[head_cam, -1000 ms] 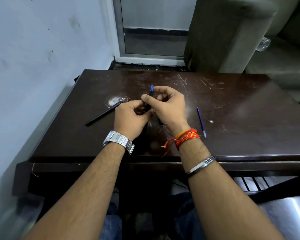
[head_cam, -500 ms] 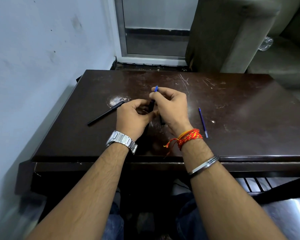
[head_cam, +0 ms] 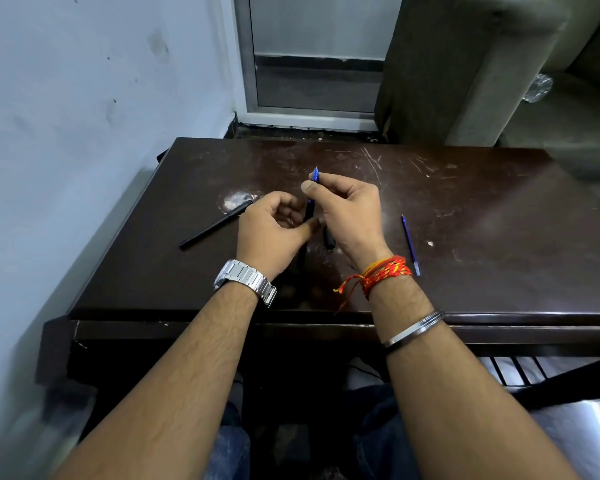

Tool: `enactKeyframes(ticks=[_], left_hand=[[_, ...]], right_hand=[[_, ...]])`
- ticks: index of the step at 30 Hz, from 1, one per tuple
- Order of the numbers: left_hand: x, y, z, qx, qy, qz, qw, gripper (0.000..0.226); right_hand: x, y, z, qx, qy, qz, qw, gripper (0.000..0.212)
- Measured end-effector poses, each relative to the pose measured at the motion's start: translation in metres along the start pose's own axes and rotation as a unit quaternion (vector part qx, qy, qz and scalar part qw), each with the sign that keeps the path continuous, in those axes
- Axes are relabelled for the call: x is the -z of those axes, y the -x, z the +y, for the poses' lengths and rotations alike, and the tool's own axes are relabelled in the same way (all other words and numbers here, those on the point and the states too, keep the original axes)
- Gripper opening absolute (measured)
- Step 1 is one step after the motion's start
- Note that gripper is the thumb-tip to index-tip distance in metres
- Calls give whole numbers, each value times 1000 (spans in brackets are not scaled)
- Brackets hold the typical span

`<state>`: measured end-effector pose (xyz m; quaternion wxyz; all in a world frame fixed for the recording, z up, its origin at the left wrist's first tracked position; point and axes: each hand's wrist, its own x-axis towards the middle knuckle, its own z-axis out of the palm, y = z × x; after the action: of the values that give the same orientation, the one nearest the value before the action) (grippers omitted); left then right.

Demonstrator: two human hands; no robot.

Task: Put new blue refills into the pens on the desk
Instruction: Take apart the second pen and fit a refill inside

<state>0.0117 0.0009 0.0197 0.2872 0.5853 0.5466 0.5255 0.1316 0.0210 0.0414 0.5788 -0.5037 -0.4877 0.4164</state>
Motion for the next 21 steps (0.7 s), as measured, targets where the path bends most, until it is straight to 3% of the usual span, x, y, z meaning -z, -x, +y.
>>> enactKeyframes(ticks=[6,11,18,21], left_hand=[[-1,1,2,25,4,-30,999,21],[1,-1,-1,32,-9,17,999,34],[1,1,1,7,1,-5,1000,16],[1,-1,-2,17,-7,26,999,25]], right_hand=[[-1,1,0,10,-5,-24,1000,15],[-2,1,3,18,6,-29,999,11],[-1,0,5,14,24,-29,999,15],[-1,0,5,14,30,-28,999,16]])
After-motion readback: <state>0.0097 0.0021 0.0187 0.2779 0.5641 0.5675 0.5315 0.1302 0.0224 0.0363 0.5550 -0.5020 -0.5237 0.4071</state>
